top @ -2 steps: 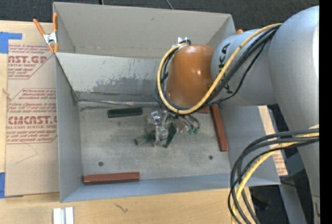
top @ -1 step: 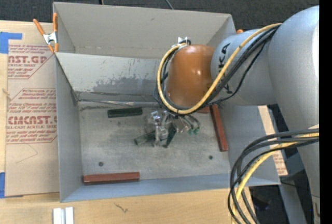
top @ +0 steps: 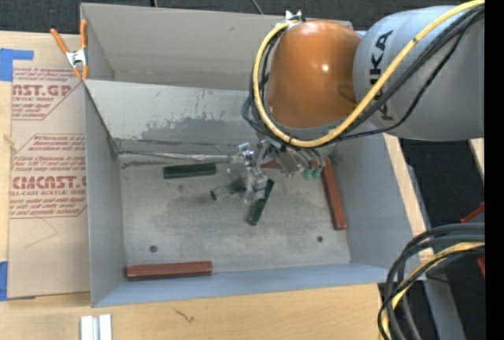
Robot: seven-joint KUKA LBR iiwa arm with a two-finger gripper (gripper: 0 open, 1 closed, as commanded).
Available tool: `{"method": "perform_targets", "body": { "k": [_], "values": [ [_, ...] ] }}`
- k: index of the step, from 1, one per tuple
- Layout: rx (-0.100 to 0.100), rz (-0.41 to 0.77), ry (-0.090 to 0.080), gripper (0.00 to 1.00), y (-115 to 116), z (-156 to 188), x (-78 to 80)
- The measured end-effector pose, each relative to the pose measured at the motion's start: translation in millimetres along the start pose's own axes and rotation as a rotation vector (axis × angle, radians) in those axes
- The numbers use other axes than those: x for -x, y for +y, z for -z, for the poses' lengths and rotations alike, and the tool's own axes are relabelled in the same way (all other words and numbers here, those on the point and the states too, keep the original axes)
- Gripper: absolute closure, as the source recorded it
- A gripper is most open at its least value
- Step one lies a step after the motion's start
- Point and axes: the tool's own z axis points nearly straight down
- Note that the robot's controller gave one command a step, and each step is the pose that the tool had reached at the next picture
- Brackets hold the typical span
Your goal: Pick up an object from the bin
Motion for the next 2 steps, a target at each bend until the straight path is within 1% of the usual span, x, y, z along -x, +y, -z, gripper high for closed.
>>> {"method": "perform_targets", "body": {
  "k": [1, 2],
  "values": [
    [0.000, 0.000, 0.000, 1.00, 0, 0, 0.0],
    [0.001, -0.014, 0.006, 1.00, 1, 46, -10.7]
  ]
}}
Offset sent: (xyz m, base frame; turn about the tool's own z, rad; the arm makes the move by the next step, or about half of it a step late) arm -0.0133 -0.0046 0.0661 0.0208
